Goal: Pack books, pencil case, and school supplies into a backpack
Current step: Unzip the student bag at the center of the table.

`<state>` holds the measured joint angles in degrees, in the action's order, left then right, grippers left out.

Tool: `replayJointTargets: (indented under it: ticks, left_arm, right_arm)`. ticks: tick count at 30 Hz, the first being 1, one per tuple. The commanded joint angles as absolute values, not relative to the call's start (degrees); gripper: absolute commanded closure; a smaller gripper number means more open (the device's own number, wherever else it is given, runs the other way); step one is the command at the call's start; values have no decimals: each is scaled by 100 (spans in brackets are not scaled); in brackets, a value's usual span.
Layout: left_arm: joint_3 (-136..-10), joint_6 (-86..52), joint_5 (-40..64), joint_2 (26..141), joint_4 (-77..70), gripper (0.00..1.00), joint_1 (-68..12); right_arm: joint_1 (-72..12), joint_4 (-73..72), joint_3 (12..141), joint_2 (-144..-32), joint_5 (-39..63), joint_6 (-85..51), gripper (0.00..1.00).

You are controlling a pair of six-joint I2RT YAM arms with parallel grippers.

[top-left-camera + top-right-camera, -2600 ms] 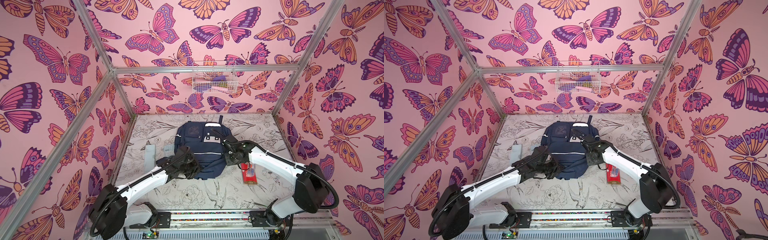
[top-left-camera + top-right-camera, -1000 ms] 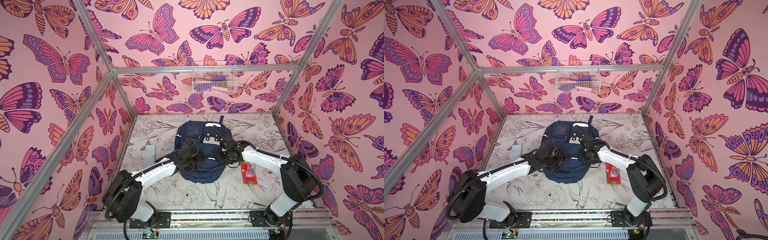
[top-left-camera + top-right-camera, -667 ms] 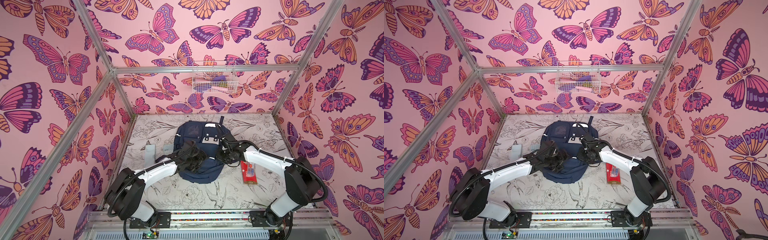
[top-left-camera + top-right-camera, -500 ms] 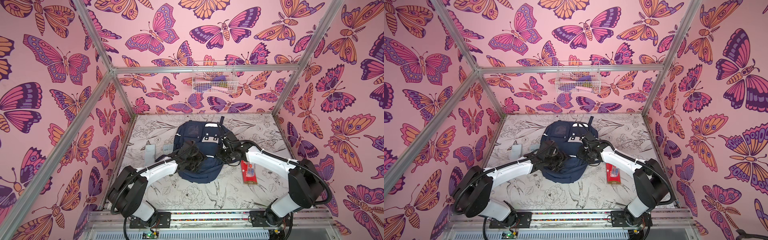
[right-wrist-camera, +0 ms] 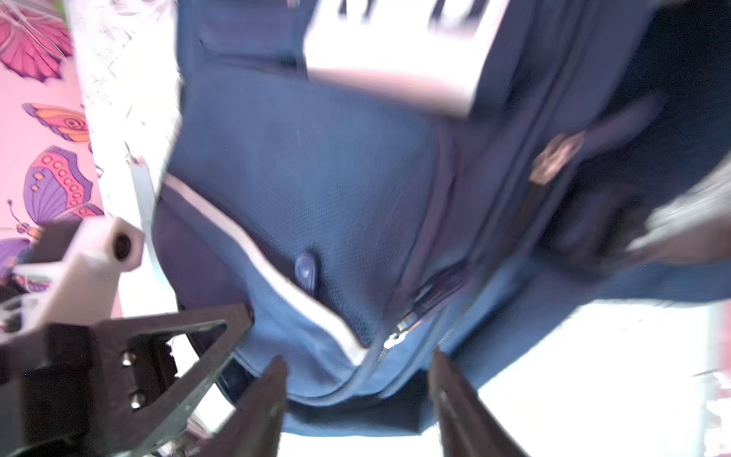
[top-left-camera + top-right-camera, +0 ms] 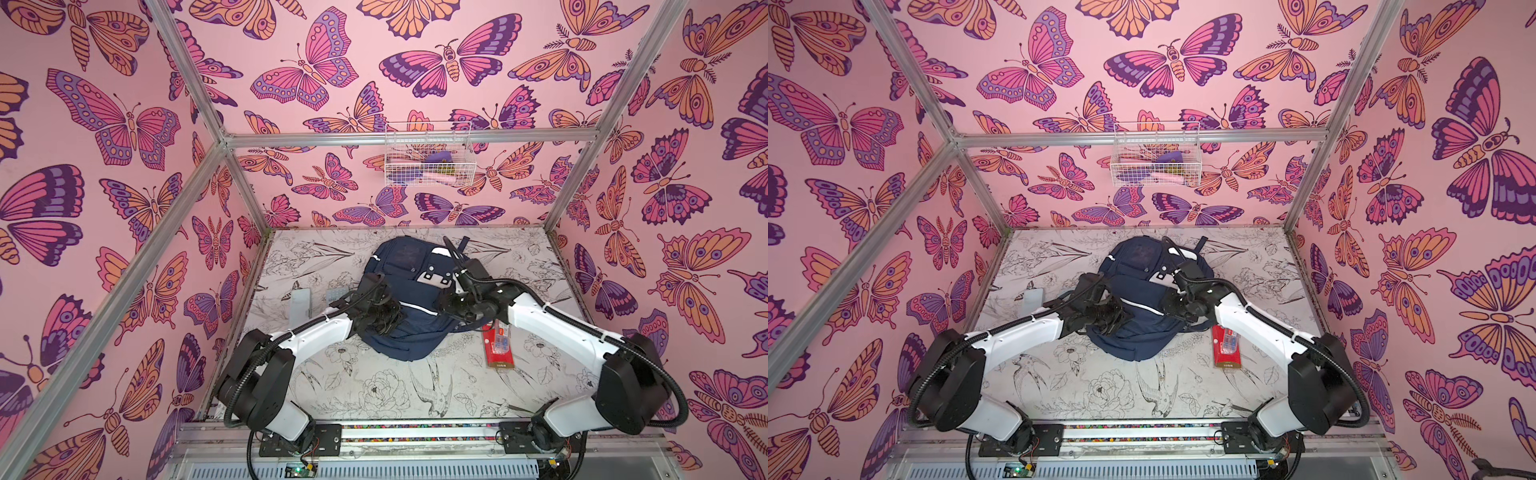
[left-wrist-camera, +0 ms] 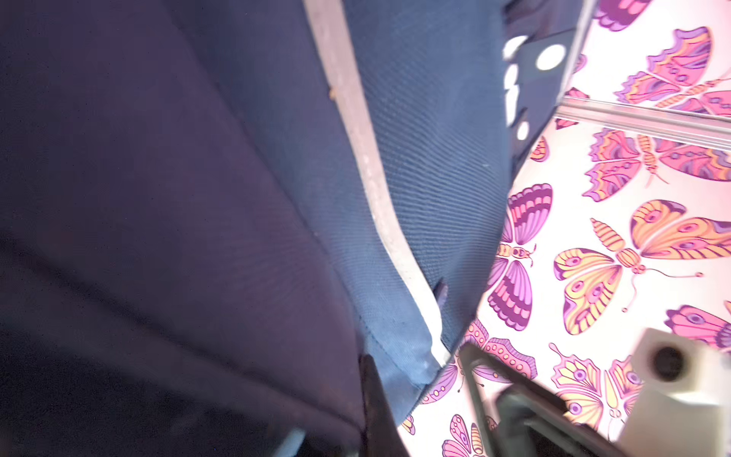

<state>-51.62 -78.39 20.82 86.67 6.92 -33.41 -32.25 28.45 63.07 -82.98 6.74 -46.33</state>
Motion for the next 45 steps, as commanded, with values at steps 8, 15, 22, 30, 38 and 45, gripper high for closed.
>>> replayJointTargets:
  ticks: [8,15,22,30,38,45]
  left_arm:
    - [-5416,-7731,2182,8200,783,100,-3271]
    - [-5428,-7739,2225,8166,756,100,-3249]
    - [-5344,-7835,2322,8169,662,100,-3202]
    - [-5447,-7899,2470,8148,566,100,-3008]
    - [-5487,-7889,2547,8131,574,100,-2809]
    - [-5362,-7980,2597,8037,571,100,-2664]
  right_arm:
    - [-1867,2359,6572,-9304,1638,-3118,38]
    - [-1443,1568,6586,-10037,2310,-3110,38]
    - [-1366,1201,6510,-10283,2513,-3040,35]
    - [-1369,792,5771,-10125,2952,-3127,40]
    - [-1371,440,5237,-9644,3368,-3330,45]
    - [-1371,353,4842,-9412,3393,-3323,49]
